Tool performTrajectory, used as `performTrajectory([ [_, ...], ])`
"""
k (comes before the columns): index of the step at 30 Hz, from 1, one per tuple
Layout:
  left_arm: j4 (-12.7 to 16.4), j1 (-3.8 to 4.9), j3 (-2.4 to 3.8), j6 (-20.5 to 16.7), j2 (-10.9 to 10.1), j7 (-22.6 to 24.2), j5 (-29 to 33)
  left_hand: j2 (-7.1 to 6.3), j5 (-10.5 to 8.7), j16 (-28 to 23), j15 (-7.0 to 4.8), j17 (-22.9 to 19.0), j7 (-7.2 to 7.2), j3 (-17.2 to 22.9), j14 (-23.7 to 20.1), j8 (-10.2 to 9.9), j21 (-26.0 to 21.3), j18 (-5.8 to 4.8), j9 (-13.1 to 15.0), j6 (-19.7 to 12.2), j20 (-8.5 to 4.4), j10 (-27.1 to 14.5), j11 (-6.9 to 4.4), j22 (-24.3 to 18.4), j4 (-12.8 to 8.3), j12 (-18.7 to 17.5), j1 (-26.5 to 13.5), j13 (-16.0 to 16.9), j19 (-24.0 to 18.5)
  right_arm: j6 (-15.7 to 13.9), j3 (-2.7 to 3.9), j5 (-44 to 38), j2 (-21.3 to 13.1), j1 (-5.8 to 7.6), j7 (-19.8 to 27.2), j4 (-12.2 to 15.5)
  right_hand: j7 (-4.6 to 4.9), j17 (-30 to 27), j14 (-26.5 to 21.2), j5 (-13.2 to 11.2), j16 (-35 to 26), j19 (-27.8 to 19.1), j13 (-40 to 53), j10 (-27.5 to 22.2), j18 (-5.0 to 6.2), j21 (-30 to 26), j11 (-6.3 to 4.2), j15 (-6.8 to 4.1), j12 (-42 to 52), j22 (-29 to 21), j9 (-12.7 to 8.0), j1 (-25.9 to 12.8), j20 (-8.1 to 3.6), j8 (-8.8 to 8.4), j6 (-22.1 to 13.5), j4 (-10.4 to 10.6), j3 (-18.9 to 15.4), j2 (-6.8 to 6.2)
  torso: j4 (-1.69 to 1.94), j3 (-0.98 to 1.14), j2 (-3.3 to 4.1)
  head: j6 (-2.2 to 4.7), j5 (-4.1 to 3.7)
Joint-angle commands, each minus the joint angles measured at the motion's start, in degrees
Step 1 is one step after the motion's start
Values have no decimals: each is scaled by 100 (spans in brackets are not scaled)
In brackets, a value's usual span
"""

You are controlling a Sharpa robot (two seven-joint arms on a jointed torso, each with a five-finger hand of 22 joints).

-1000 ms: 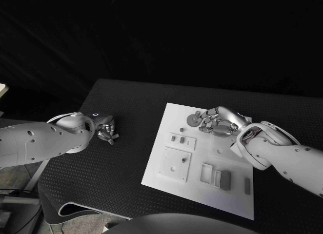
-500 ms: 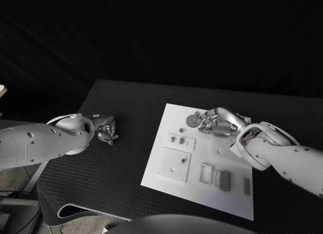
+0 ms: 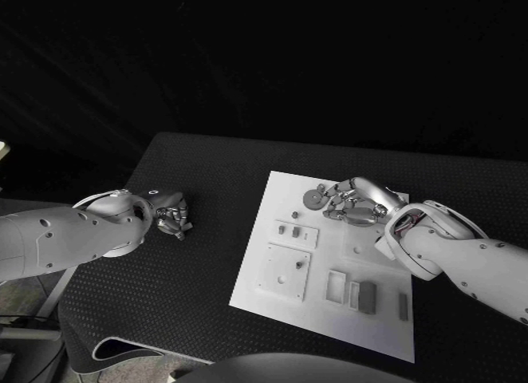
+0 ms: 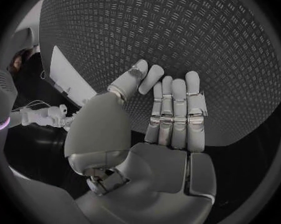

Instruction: Assemble the parts on the task board

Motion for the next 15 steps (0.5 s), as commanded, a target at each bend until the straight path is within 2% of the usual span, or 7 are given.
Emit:
performTrajectory([
  [1,89,-161,-100,247,127,158,523,875,16,24,-1,-8,-14,571,42,29,-14,101,-1009,40,-9,61,-7,9,529,3,539,-1182,46,89,3,45,1,-1,43,8,25,-9,-16,-7,28,-2,9,-12,76,14,7,12,-30,111,-7,7,-24,-17,-22,-1,-28,58,7,-2,-1,14,-15],
  [5,115,-144,-96,90,107,193,604,884,19,54,-18,2,-28,577,81,54,7,110,-983,69,-22,117,-26,24,517,29,537,-1168,86,103,3,46,-4,-1,43,24,25,-9,-18,-7,28,-5,10,-12,76,13,7,12,-31,111,-7,6,-23,-16,-22,-1,-29,62,7,2,-2,17,-16],
  [8,147,-81,-95,-50,90,224,648,890,15,139,-59,38,-38,597,152,80,62,123,-923,68,-54,163,-56,74,486,38,511,-1150,181,119,3,48,-4,-1,46,33,25,-10,-19,-7,28,-6,10,-12,76,12,7,12,-31,111,-7,6,-23,-16,-22,-2,-29,63,10,1,-2,20,-15],
  [11,177,66,-94,-113,60,269,739,891,18,185,-72,57,-41,634,159,98,78,121,-857,55,-70,184,-68,113,455,33,482,-1133,207,129,3,75,-1,-1,48,33,25,-10,-20,-7,28,-6,10,-12,76,12,7,12,-31,111,-7,6,-23,-16,-22,-3,-29,65,4,2,0,28,-21],
  [15,236,344,-95,-164,1,298,898,883,18,195,-74,59,-42,650,154,106,78,118,-829,50,-73,192,-70,126,443,30,469,-1126,207,156,3,206,11,-1,44,26,25,-10,-21,-7,28,-8,11,-12,76,12,7,12,-31,111,-7,7,-22,-15,-22,-4,-29,68,1,5,-2,29,-22],
])
